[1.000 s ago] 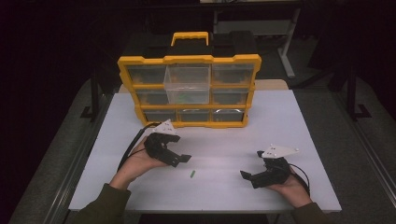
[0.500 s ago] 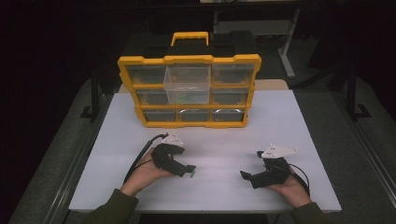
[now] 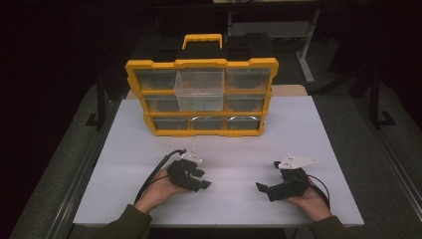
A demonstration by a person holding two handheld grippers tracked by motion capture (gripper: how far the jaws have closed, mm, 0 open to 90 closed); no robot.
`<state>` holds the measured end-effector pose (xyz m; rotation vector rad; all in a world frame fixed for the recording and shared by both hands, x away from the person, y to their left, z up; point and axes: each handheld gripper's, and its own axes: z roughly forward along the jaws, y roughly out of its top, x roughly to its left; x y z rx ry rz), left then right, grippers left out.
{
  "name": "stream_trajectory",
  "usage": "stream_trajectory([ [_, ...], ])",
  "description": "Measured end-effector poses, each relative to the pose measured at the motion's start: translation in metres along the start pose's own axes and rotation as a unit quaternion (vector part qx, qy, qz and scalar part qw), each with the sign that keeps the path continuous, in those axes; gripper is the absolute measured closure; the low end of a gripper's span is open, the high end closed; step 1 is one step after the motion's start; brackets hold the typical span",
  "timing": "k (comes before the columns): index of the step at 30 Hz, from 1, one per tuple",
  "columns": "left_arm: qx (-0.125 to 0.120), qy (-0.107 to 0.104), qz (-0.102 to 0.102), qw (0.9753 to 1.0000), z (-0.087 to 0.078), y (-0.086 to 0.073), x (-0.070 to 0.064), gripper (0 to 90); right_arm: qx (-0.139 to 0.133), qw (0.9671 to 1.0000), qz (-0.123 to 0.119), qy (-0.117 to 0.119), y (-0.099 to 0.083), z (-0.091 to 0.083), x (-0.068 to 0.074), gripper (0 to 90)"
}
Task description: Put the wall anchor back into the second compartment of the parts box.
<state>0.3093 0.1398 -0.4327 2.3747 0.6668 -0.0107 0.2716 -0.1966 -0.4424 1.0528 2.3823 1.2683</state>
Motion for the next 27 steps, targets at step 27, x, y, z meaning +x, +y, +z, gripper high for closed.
stream_trajectory([
  [27, 0.009, 0.000, 0.004, 0.9999, 0.0041, -0.0003, 0.0012, 84.9, 0.000, 1.0000, 0.001, 0.002, 0.0000, -0.0001, 0.0003, 0.0],
])
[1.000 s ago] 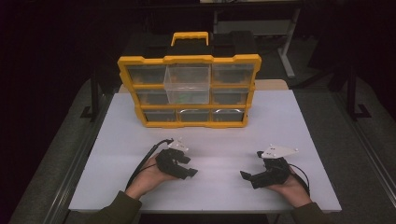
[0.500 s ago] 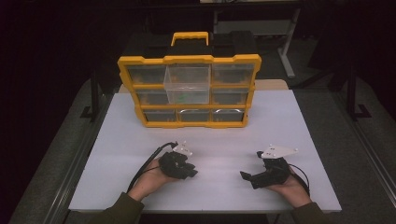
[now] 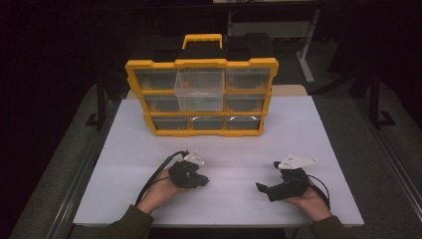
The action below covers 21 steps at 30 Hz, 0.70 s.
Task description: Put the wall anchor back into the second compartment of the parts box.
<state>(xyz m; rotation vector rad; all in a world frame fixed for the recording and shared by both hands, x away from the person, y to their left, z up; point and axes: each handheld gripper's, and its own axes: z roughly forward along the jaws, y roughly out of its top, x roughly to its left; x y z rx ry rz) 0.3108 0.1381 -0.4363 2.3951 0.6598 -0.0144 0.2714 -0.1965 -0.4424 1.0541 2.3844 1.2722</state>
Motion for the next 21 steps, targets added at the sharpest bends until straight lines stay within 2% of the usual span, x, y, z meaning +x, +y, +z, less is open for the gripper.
stream_trajectory([
  [4, -0.004, -0.010, -0.003, 0.9999, -0.003, 0.000, 0.003, 84.9, 0.000, 1.0000, -0.001, 0.000, 0.000, 0.000, 0.000, 0.0],
  [7, -0.001, -0.013, 0.002, 0.9999, -0.009, 0.000, 0.007, 84.9, 0.000, 1.0000, -0.001, 0.000, 0.000, 0.000, 0.000, 0.0],
  [8, -0.008, -0.015, -0.006, 0.9998, -0.010, 0.000, 0.007, 85.0, 0.000, 1.0000, -0.001, 0.000, 0.000, 0.000, 0.000, 0.0],
  [10, -0.012, -0.014, -0.007, 0.9998, -0.014, 0.000, 0.010, 85.0, 0.001, 1.0000, -0.001, 0.000, 0.000, 0.000, 0.000, 0.0],
  [12, -0.015, -0.022, -0.010, 0.9996, -0.020, 0.000, 0.013, 85.0, 0.001, 1.0000, -0.001, 0.000, 0.000, 0.000, 0.000, 0.0],
  [17, -0.018, -0.024, -0.004, 0.9995, -0.031, 0.001, 0.019, 85.0, 0.001, 1.0000, 0.001, 0.001, 0.000, 0.000, 0.000, 0.0],
  [18, -0.020, -0.026, -0.009, 0.9994, -0.033, 0.001, 0.019, 85.0, 0.001, 1.0000, 0.001, 0.001, 0.000, 0.000, 0.000, 0.0],
  [21, -0.016, -0.020, -0.001, 0.9997, -0.042, 0.002, 0.023, 85.0, -0.001, 1.0000, 0.000, 0.000, 0.000, 0.000, 0.000, 0.0],
])
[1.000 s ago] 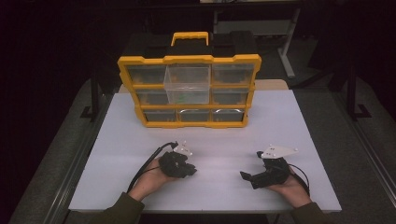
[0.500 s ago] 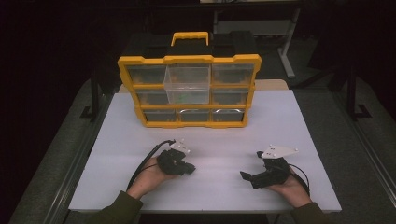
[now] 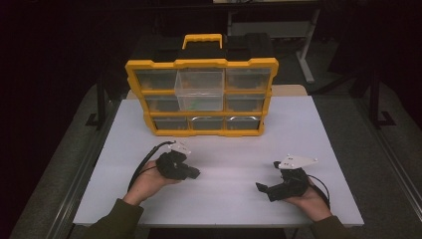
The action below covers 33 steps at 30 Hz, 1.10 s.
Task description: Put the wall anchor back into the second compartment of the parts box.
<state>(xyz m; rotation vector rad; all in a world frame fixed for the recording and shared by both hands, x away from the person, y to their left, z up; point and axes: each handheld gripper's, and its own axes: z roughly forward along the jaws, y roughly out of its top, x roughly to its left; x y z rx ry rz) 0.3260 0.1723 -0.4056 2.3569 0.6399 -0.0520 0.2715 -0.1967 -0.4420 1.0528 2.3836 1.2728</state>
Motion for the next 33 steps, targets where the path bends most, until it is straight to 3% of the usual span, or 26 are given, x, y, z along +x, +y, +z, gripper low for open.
stream_trajectory([
  [8, -0.013, 0.002, -0.010, 0.9999, -0.024, 0.003, 0.007, 85.0, -0.001, 1.0000, 0.002, -0.001, 0.000, -0.001, -0.001, 0.0],
  [17, -0.008, 0.003, -0.004, 1.0000, -0.045, 0.010, 0.015, 85.0, -0.001, 1.0000, 0.002, -0.001, 0.000, 0.000, -0.001, 0.0],
  [28, -0.013, 0.008, 0.002, 0.9999, -0.085, 0.029, 0.024, 85.0, -0.002, 1.0000, 0.003, -0.001, 0.000, 0.000, -0.001, 0.0],
  [33, -0.020, 0.002, -0.005, 0.9998, -0.102, 0.038, 0.028, 84.9, -0.002, 1.0000, 0.004, -0.002, 0.000, 0.000, -0.001, 0.0],
])
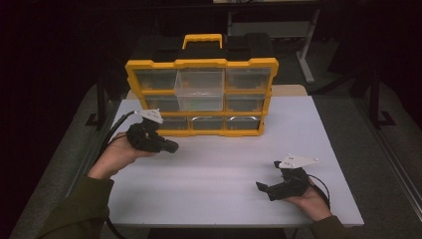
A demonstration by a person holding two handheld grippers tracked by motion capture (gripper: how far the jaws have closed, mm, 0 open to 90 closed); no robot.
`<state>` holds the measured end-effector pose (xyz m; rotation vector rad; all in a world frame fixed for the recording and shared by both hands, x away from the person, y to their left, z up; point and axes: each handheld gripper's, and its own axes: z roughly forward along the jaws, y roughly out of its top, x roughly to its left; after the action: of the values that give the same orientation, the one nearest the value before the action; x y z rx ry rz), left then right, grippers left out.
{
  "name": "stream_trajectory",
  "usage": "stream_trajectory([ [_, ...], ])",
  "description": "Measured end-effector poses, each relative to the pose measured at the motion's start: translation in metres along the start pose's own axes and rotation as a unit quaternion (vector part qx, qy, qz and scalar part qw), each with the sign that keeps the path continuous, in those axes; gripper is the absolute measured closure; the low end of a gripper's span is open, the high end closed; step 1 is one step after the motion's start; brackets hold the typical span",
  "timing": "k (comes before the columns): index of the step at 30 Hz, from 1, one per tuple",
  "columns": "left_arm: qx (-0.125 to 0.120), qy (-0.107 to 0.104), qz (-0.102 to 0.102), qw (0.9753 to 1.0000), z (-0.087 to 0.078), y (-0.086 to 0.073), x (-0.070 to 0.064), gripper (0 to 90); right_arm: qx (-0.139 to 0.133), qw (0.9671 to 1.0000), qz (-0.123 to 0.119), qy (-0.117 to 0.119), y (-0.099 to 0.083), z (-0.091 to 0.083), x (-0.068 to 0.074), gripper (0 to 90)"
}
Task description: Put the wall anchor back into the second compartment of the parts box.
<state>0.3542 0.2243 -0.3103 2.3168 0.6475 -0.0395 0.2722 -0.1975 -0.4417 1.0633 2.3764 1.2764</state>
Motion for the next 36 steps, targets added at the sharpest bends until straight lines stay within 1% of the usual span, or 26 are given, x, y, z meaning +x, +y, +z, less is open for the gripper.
stream_trajectory([
  [2, -0.004, -0.002, -0.002, 1.0000, -0.006, 0.004, 0.001, 84.9, -0.001, 1.0000, -0.002, 0.000, 0.000, 0.000, 0.000, 0.0],
  [3, -0.002, -0.002, 0.001, 1.0000, -0.010, 0.007, 0.002, 84.9, -0.001, 1.0000, -0.002, 0.000, 0.000, 0.000, 0.000, 0.0],
  [4, -0.007, -0.003, -0.005, 1.0000, -0.013, 0.009, 0.002, 85.0, -0.001, 1.0000, -0.002, 0.000, 0.000, 0.000, 0.000, 0.0],
  [6, -0.004, 0.002, 0.003, 1.0000, -0.021, 0.014, 0.004, 84.9, -0.002, 1.0000, -0.001, 0.000, 0.000, 0.000, 0.000, 0.0],
  [11, -0.014, 0.002, 0.006, 0.9999, -0.041, 0.026, 0.008, 84.9, -0.002, 1.0000, 0.001, 0.000, 0.000, 0.001, -0.001, 0.0],
  [16, -0.027, 0.010, 0.010, 0.9995, -0.066, 0.043, 0.009, 85.0, -0.003, 1.0000, 0.000, 0.000, 0.000, 0.001, -0.001, 0.0],
  [21, -0.036, 0.009, 0.020, 0.9991, -0.084, 0.060, 0.009, 85.0, -0.002, 1.0000, 0.002, 0.000, 0.000, 0.001, -0.001, 0.0],
  [22, -0.036, 0.013, 0.022, 0.9990, -0.088, 0.065, 0.009, 84.9, -0.002, 1.0000, 0.002, 0.000, 0.000, 0.001, -0.001, 0.0],
  [29, -0.039, 0.020, 0.039, 0.9983, -0.107, 0.094, 0.004, 85.0, 0.000, 1.0000, 0.003, 0.000, 0.000, 0.001, -0.001, 0.0],
  [31, -0.042, 0.018, 0.043, 0.9980, -0.111, 0.103, 0.003, 84.9, -0.002, 1.0000, 0.001, 0.000, 0.000, 0.001, -0.001, 0.0],
  [36, -0.046, 0.026, 0.047, 0.9975, -0.118, 0.122, -0.001, 85.0, -0.003, 1.0000, 0.001, 0.000, 0.000, 0.001, -0.002, 0.0],
])
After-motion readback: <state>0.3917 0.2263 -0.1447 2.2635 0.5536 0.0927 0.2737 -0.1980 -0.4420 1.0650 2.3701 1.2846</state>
